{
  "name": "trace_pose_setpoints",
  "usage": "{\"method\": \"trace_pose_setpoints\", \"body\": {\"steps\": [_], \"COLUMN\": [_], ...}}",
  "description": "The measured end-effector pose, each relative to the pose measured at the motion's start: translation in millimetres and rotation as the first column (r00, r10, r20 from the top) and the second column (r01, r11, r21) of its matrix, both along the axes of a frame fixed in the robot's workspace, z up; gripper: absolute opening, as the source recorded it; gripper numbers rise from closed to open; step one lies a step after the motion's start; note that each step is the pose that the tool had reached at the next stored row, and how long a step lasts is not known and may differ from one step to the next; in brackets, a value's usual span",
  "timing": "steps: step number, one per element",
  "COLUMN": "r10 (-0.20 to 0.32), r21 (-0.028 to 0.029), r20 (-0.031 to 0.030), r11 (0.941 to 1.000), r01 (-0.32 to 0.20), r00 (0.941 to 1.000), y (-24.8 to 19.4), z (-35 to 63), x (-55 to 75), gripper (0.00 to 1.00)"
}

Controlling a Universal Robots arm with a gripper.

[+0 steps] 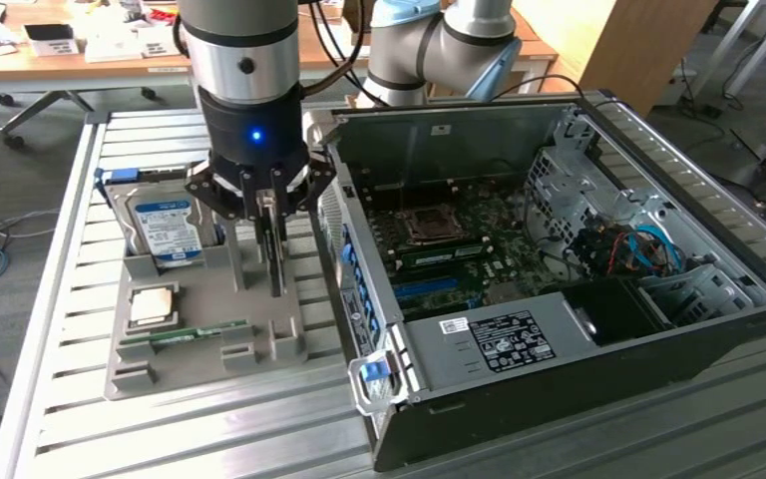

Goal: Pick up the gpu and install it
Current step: 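Pick up the gpu and move the gpu toward the slot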

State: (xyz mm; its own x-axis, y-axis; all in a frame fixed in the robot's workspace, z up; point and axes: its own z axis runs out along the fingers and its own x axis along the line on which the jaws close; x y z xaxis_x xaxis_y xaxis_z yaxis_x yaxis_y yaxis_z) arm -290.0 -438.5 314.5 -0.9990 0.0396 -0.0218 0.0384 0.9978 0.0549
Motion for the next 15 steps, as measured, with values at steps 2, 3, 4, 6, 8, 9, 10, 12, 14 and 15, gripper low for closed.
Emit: {"method": "trace_pose_setpoints", "body": {"steps": [2, 3, 4, 6, 8, 9, 10, 12, 14, 15], "r10": [0.000, 0.000, 0.000, 0.000, 0.000, 0.000, 0.000, 0.000, 0.000, 0.000], "r21": [-0.0001, -0.0002, -0.0002, -0.0002, -0.0001, -0.0004, -0.0005, -0.0003, -0.0002, -0.0003], "r20": [-0.0001, -0.0002, -0.0002, -0.0002, -0.0001, -0.0004, -0.0005, -0.0003, -0.0002, -0.0002], "r11": [1.0000, 1.0000, 1.0000, 1.0000, 1.0000, 1.0000, 1.0000, 1.0000, 1.0000, 1.0000], "r01": [0.000, 0.000, 0.000, 0.000, 0.000, 0.000, 0.000, 0.000, 0.000, 0.000], "r00": [1.0000, 1.0000, 1.0000, 1.0000, 1.0000, 1.0000, 1.0000, 1.0000, 1.0000, 1.0000], "y": [0.0, 0.0, 0.0, 0.0, 0.0, 0.0, 0.0, 0.0, 0.0, 0.0], "z": [0.1, 0.2, 0.2, 0.2, 0.2, 0.8, 1.6, 3.6, 7.5, 10.0], "x": [0.0, 0.0, 0.0, 0.0, 0.0, 0.0, 0.0, 0.0, 0.0, 0.0], "gripper": [0.27, 0.27, 0.27, 0.27, 0.27, 0.27, 0.27, 0.27, 0.27, 0.27]}}
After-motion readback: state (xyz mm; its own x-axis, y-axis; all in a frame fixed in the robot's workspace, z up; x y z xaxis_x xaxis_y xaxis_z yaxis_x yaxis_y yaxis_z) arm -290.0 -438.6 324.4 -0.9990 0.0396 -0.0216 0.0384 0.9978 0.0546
